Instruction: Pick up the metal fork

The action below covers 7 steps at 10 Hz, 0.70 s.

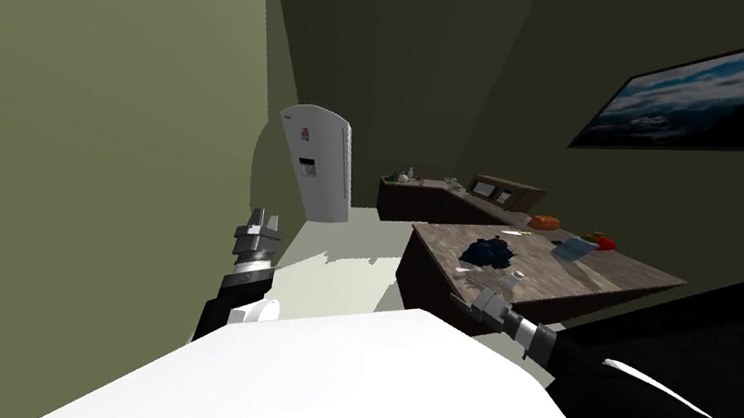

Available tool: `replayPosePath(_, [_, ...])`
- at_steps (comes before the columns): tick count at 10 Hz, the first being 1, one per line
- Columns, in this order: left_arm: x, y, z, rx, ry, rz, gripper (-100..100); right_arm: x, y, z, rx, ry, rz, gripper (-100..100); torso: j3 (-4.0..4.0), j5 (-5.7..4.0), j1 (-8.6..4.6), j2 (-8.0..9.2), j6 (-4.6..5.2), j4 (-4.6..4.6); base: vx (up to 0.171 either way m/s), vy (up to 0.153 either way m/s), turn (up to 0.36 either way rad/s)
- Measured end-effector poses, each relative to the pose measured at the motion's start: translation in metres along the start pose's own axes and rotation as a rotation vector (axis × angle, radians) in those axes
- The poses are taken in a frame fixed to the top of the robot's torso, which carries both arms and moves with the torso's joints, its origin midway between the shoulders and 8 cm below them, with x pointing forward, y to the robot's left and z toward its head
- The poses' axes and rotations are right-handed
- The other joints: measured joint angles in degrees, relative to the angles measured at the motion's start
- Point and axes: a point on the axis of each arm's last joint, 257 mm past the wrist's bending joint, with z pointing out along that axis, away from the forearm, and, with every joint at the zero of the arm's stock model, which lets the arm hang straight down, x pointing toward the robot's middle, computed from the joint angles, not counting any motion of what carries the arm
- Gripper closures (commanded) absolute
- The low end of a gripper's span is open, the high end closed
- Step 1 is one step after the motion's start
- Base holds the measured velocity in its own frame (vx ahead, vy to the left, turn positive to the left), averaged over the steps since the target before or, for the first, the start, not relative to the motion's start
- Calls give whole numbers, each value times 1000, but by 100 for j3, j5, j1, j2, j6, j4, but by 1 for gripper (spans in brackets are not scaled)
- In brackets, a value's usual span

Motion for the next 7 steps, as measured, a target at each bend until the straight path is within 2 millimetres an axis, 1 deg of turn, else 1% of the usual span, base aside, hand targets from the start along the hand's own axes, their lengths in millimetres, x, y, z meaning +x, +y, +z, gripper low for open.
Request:
replayPosePath(1, [0,0,0,0,0,0,0,6,-1,-6,-7,29,-35,-100,4,-1,1,8,8,1,56,-19,113])
replayPosePath(2, [0,0,0,0,0,0,0,20,-4,-11,-13,77,-79,-100,8,-1,3,15,5,3,49,-12,128])
replayPosePath(3, [0,0,0,0,0,0,0,27,-4,-18,-17,104,-106,-100,11,1,8,20,7,4,73,-14,227])
replayPosePath(4, [0,0,0,0,0,0,0,40,-7,-31,-25,150,-145,-100,8,1,7,14,4,3,89,-37,270])
replayPosePath(5, [0,0,0,0,0,0,0,56,-8,-44,-41,208,-195,-100,4,-1,-1,8,4,2,76,-42,84])
replayPosePath(6, [0,0,0,0,0,0,0,63,-10,-50,-50,237,-225,-100,5,-1,-1,10,8,2,80,-42,159])
replayPosePath(7, [0,0,0,0,0,0,0,75,-11,-59,-64,280,-263,-100,5,-2,-3,9,5,2,112,-55,257])
